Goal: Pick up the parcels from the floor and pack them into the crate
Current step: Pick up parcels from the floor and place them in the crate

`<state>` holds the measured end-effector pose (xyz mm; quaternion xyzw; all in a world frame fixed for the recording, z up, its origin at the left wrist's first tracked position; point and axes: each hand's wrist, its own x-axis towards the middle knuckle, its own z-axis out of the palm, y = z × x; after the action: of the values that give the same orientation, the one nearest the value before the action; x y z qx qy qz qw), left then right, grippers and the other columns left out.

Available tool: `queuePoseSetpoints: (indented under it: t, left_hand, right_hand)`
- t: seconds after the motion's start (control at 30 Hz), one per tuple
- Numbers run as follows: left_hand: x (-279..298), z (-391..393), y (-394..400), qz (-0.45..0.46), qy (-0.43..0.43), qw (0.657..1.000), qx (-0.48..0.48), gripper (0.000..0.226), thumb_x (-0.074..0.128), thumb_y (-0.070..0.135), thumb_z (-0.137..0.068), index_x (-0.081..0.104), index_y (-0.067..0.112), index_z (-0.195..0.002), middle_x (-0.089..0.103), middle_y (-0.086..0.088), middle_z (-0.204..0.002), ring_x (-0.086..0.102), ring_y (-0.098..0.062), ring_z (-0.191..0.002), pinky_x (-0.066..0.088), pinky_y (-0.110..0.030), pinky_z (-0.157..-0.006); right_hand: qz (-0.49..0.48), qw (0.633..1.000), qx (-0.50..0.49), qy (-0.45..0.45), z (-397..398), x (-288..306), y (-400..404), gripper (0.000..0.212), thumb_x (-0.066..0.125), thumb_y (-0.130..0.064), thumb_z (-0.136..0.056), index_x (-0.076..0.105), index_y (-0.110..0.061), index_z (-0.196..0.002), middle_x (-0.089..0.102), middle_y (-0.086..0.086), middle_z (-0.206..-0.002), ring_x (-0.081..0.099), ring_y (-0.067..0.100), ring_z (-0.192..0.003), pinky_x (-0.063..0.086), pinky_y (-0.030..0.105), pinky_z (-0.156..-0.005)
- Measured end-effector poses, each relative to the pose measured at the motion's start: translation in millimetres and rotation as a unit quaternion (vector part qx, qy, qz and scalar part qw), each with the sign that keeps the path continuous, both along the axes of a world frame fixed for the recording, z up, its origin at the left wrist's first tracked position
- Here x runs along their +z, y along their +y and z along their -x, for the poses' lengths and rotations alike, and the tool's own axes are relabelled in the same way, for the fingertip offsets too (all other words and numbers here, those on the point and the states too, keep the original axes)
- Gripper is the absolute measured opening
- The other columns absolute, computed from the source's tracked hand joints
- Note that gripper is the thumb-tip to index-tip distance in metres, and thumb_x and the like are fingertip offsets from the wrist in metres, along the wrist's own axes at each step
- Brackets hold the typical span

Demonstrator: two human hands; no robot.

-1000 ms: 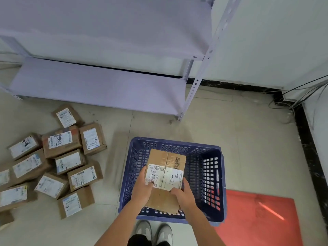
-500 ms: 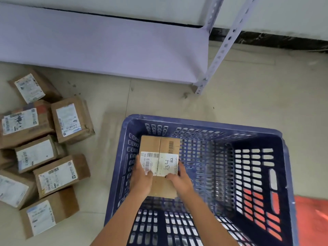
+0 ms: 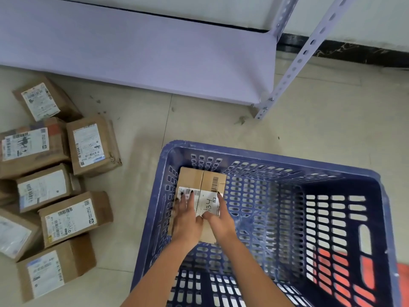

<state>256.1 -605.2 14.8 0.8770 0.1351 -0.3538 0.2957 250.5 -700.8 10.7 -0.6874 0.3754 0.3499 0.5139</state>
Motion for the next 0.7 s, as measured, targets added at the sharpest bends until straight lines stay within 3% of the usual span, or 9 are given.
queuePoseSetpoints:
  t: [0.1,0.2,0.27,0.37,0.5,0.57,0.63,0.7]
  left_hand:
    - [8.7,-3.5,6.5,0.014,0.036,0.999,0.027,0.066,0.043,0.010,-0.092,0.011,0.021,-0.148,0.008,-0.005,-0.158,0.015,-0.025,-0.144,0.025,-0.041,-0.116]
    - [33.6,-12.6,15.1,0.019,0.027,0.998,0.061,0.061,0.045,0.008,-0.092,0.021,0.018,-0.147,0.032,-0.007,-0.150,0.038,-0.025,-0.132,0.037,-0.038,-0.108]
    - [64.7,-17.3,19.3,0.040,0.005,0.997,0.067,0.057,0.046,0.004,-0.091,0.029,0.015,-0.144,0.044,-0.010,-0.143,0.045,-0.025,-0.128,0.040,-0.036,-0.105]
    - [125.3,-16.4,21.7,0.041,-0.020,0.998,0.054,0.050,0.048,0.005,-0.090,0.040,0.016,-0.138,0.054,-0.008,-0.134,0.053,-0.024,-0.120,0.044,-0.035,-0.098]
    - [220.5,0.3,25.7,0.061,-0.049,0.997,0.029,0.043,0.049,0.007,-0.091,0.045,0.015,-0.133,0.056,-0.007,-0.133,0.055,-0.022,-0.117,0.043,-0.024,-0.094]
    - [267.7,10.6,31.0,0.061,-0.063,0.995,0.042,0.043,0.048,0.008,-0.092,0.044,0.014,-0.134,0.057,-0.007,-0.132,0.058,-0.020,-0.110,0.040,-0.021,-0.083]
    - [309.5,21.2,36.5,0.068,-0.076,0.993,0.057,0.041,0.047,0.010,-0.093,0.045,0.016,-0.133,0.058,-0.006,-0.130,0.056,-0.012,-0.101,0.040,-0.017,-0.077]
    - [346.6,34.7,43.5,0.068,-0.076,0.992,0.074,0.041,0.045,0.011,-0.094,0.044,0.018,-0.134,0.057,-0.006,-0.131,0.058,-0.015,-0.105,0.040,-0.018,-0.078]
  right_hand:
    - [0.012,0.999,0.037,-0.001,-0.8,9.5,-2.0,0.073,0.057,-0.021,-0.084,0.021,-0.035,-0.146,0.058,0.000,-0.111,0.055,0.013,-0.078,0.039,0.021,-0.055]
    - [0.019,0.997,0.068,-0.012,-1.6,36.1,-4.6,0.066,0.056,-0.019,-0.083,0.030,-0.029,-0.142,0.055,-0.004,-0.104,0.053,0.010,-0.077,0.042,0.024,-0.060]
    - [0.010,0.997,0.074,-0.015,-2.1,67.0,-5.8,0.062,0.057,-0.018,-0.083,0.035,-0.024,-0.141,0.056,0.000,-0.118,0.050,0.010,-0.082,0.044,0.021,-0.065]
    - [-0.012,0.997,0.073,-0.027,2.8,125.0,-5.5,0.065,0.057,-0.015,-0.083,0.034,-0.022,-0.143,0.053,-0.004,-0.119,0.050,0.005,-0.085,0.037,0.008,-0.053]
    - [-0.017,0.994,0.085,-0.059,12.0,208.4,-4.5,0.064,0.058,-0.014,-0.083,0.035,-0.021,-0.142,0.050,-0.002,-0.129,0.051,0.004,-0.084,0.038,0.007,-0.048]
    - [-0.026,0.993,0.089,-0.072,17.8,251.8,-2.2,0.063,0.059,-0.015,-0.084,0.035,-0.019,-0.142,0.049,0.000,-0.133,0.053,0.002,-0.086,0.045,0.009,-0.061]
    - [-0.023,0.991,0.110,-0.079,25.3,294.4,0.0,0.062,0.059,-0.017,-0.085,0.035,-0.017,-0.143,0.044,0.004,-0.142,0.052,0.013,-0.106,0.045,0.021,-0.086]
    - [-0.018,0.987,0.136,-0.085,33.3,335.3,4.2,0.061,0.058,-0.018,-0.086,0.036,-0.014,-0.143,0.044,0.005,-0.142,0.051,0.018,-0.114,0.042,0.027,-0.094]
